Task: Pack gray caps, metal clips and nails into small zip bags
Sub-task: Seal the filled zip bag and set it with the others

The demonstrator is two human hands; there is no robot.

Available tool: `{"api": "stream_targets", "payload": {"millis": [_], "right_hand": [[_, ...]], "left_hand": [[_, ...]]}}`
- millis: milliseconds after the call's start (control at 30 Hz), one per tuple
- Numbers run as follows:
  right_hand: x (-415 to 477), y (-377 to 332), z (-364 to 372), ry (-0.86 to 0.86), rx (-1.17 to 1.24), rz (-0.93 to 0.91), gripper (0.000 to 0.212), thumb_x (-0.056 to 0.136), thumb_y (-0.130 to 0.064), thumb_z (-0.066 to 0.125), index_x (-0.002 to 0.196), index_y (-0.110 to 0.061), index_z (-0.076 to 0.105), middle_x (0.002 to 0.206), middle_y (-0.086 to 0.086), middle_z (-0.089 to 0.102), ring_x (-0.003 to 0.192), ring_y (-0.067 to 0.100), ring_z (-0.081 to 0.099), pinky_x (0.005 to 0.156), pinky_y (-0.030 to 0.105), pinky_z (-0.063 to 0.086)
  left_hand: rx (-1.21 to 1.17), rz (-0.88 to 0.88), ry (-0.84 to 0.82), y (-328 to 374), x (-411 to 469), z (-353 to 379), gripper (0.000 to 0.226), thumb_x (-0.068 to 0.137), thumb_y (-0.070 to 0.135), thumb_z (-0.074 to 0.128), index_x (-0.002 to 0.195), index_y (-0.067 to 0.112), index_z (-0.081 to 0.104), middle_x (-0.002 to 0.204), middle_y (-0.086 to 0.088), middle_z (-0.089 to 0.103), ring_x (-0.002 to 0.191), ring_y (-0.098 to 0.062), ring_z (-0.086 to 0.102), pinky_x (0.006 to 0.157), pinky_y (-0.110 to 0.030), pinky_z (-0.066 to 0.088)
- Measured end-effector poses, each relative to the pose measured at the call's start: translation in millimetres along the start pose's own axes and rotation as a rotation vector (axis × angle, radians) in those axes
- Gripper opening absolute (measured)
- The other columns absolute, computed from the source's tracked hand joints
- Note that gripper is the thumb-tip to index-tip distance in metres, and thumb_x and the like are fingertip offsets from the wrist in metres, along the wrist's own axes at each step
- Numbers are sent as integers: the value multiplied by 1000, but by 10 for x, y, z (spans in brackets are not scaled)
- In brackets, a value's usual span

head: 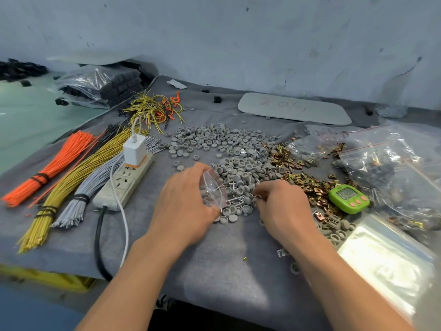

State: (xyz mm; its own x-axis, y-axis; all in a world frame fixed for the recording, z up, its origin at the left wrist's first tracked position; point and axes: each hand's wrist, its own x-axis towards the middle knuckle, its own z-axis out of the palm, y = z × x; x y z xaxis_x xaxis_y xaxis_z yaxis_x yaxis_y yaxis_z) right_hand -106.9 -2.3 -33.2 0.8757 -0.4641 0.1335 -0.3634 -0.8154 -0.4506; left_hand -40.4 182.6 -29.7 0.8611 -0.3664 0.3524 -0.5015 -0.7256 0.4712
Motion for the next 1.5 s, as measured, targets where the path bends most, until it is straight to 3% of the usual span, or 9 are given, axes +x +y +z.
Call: {"api": "stream_targets", "payload": {"millis": [167, 367, 467, 633, 800, 900, 1067, 1300, 1500], "right_hand": [[-53, -7, -137, 157, 395, -8, 26, 94, -6, 70, 106, -27, 80, 80, -19, 72, 64, -7, 68, 56, 3, 47], [-195, -376, -201, 27, 717, -157, 27, 79, 2, 83, 81, -25, 82, 70, -13, 76, 59, 1, 70, 50, 14, 52], [-196, -474, -166, -4, 757, -164, 24, 80, 0, 80, 82, -24, 83, 70, -9, 77, 61, 5, 72, 55, 23, 59], [-78, -336, -209, 189, 947, -19, 18, 83, -10, 78, 76, -26, 82, 69, -2, 76, 45, 6, 54, 45, 20, 42], [-22, -128, -181, -49, 191, -41, 17, 88, -22, 77, 79, -36, 77, 69, -23, 70, 63, -3, 67, 56, 9, 46], [-90, -161, -75, -181, -53, -102, 17, 86, -25, 73, 99, -36, 75, 90, -15, 70, 91, 13, 68, 77, 25, 53], [-121, -174, -19, -89, -65, -81, 16, 84, -17, 65, 76, -30, 68, 79, -9, 71, 81, 19, 65, 68, 29, 51], [-156, -173, 24, -142, -34, -140, 19, 84, -23, 71, 99, -32, 65, 93, -5, 67, 89, 25, 62, 75, 35, 53], [-101, -145, 14, -40, 126, -77, 10, 86, -21, 69, 79, -28, 69, 75, -10, 69, 76, 18, 66, 74, 36, 58]], "left_hand": [[-28, 45, -37, 97, -21, 5, 54, 79, 43, 77, 125, 36, 49, 109, 12, 57, 103, -18, 53, 85, -36, 45], [-84, 75, -59, 204, -31, -13, 58, 70, 36, 82, 120, 35, 52, 109, 11, 60, 101, -15, 54, 76, -28, 32], [-193, 63, -87, 230, -30, -29, 50, 69, 34, 80, 111, 37, 53, 105, 11, 64, 97, -16, 58, 75, -32, 42], [-273, 7, -86, 202, -10, -32, 51, 67, 33, 82, 107, 42, 51, 96, 17, 65, 87, -4, 58, 71, -26, 48], [-332, -12, -8, 111, 23, -104, 47, 69, 27, 82, 103, 43, 55, 88, 20, 66, 87, 10, 58, 63, -6, 39], [-290, 22, 31, 122, 9, -122, 44, 72, 29, 83, 104, 42, 55, 90, 17, 66, 85, -4, 60, 67, -15, 41], [-169, 39, 13, 185, -18, -82, 43, 76, 35, 80, 109, 42, 52, 95, 13, 63, 96, -16, 55, 74, -30, 39], [-133, 61, -13, 231, -30, -31, 48, 75, 40, 81, 113, 40, 52, 101, 11, 64, 100, -19, 56, 81, -36, 46], [-94, 57, -21, 225, -36, -1, 51, 74, 40, 83, 113, 41, 52, 100, 11, 62, 98, -18, 55, 79, -36, 45]]}}
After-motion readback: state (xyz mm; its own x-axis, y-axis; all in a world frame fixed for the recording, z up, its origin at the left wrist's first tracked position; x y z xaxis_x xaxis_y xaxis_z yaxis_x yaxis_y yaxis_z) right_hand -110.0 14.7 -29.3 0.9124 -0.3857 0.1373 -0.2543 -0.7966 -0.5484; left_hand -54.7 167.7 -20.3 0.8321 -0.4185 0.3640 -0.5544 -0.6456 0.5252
